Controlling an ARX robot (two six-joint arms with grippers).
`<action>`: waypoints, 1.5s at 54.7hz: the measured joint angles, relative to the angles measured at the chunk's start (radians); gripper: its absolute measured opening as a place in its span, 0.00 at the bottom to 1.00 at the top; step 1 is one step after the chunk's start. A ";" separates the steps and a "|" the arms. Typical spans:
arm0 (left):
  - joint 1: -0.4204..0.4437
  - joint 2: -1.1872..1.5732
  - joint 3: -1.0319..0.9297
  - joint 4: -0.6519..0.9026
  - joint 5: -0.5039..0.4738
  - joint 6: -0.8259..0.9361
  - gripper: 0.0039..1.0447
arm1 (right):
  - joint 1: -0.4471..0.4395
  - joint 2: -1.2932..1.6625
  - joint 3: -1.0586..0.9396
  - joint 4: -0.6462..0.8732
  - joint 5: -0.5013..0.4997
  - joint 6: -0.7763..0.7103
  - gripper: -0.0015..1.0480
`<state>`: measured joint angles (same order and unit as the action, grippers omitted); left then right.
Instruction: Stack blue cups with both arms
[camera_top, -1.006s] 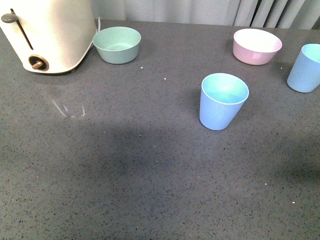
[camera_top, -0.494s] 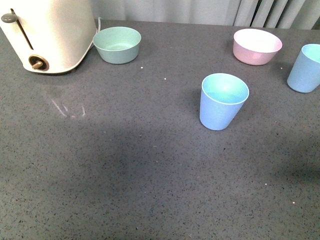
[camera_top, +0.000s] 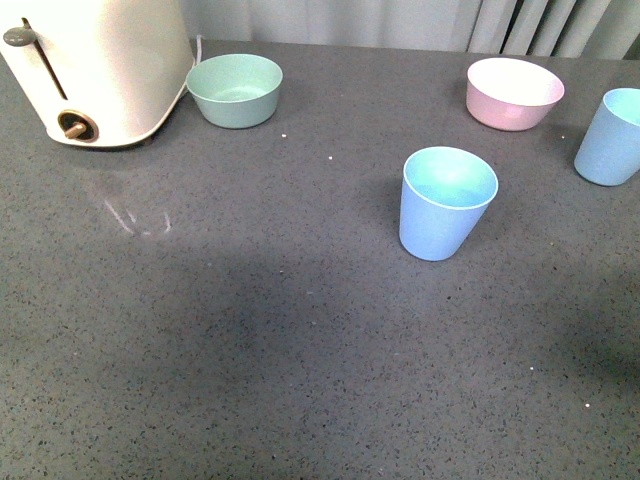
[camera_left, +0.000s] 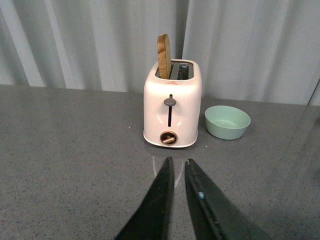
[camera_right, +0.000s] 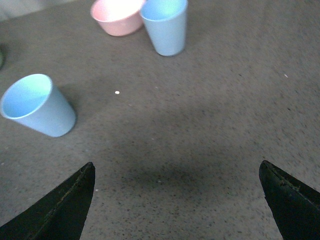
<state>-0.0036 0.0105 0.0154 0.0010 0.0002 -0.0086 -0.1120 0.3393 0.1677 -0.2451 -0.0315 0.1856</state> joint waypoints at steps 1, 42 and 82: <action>0.000 0.000 0.000 0.000 0.000 0.000 0.16 | -0.017 0.042 0.011 0.023 -0.009 0.002 0.91; 0.000 0.000 0.000 0.000 0.000 0.002 0.92 | 0.110 1.509 0.920 0.299 0.058 -0.505 0.91; 0.000 0.000 0.000 0.000 0.000 0.002 0.92 | 0.110 1.719 1.148 0.161 0.101 -0.520 0.40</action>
<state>-0.0036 0.0105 0.0154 0.0006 0.0002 -0.0071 -0.0021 2.0583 1.3159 -0.0837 0.0696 -0.3340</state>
